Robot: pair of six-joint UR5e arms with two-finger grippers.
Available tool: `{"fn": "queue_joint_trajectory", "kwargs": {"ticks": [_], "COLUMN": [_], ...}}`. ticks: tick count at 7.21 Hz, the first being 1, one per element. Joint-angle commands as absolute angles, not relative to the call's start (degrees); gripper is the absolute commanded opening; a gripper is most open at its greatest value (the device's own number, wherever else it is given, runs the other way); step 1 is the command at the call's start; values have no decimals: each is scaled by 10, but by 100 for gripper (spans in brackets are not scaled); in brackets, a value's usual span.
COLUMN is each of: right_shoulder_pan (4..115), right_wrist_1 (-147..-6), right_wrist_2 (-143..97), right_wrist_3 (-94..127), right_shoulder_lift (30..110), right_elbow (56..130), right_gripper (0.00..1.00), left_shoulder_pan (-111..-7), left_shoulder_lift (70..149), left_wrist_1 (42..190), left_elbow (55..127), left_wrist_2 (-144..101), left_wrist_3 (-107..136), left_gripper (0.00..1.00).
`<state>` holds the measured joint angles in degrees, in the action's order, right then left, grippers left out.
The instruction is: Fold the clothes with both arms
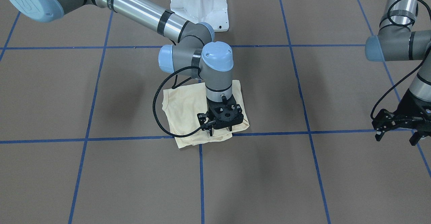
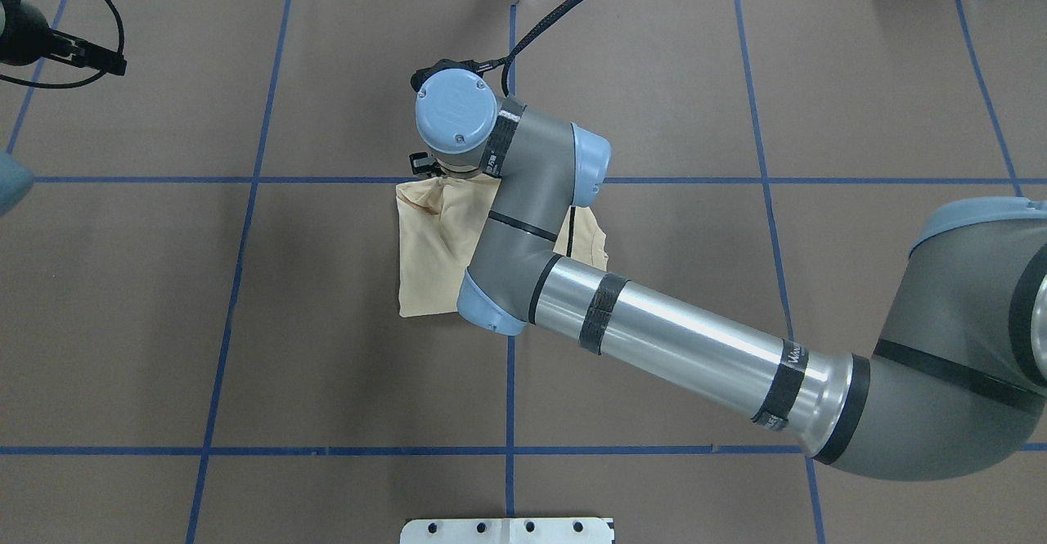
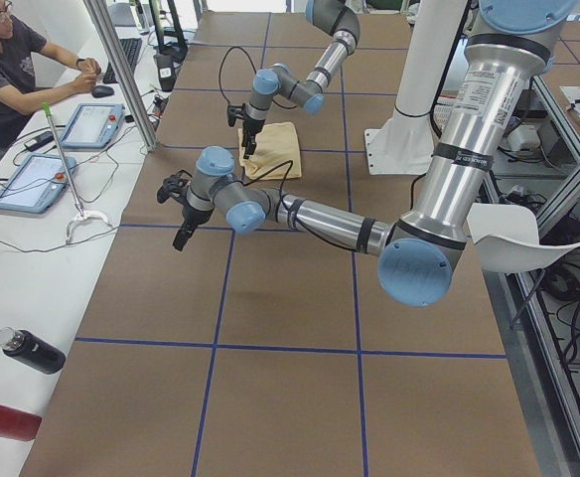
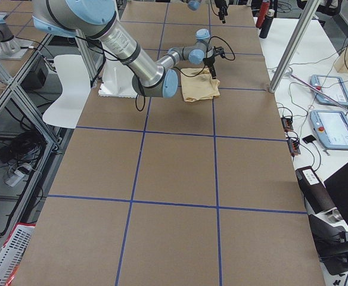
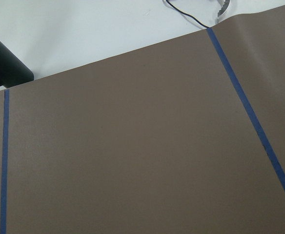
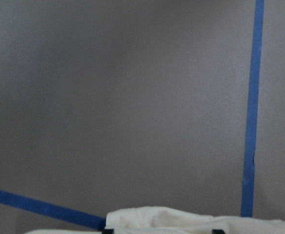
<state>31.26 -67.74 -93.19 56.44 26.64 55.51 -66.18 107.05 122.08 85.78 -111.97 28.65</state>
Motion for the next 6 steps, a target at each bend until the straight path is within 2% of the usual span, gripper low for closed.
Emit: {"fn": "queue_joint_trajectory", "kwargs": {"ticks": [1, 3, 6], "right_shoulder_pan": [321, 333, 340], "right_wrist_1": [-651, -647, -678], "right_wrist_2": [-917, -922, -969], "right_wrist_3": [565, 570, 564], "right_shoulder_lift": [261, 248, 272], "right_elbow": [549, 550, 586], "right_gripper": [74, 77, 95], "left_shoulder_pan": [-664, -671, -671], "left_shoulder_lift": [1071, 1071, 1071], "left_wrist_1": [1221, 1219, 1220], "left_elbow": [858, 857, 858], "left_wrist_2": [-1120, -1120, -1120], "left_wrist_3": [287, 286, 287], "left_gripper": [99, 99, 99]}}
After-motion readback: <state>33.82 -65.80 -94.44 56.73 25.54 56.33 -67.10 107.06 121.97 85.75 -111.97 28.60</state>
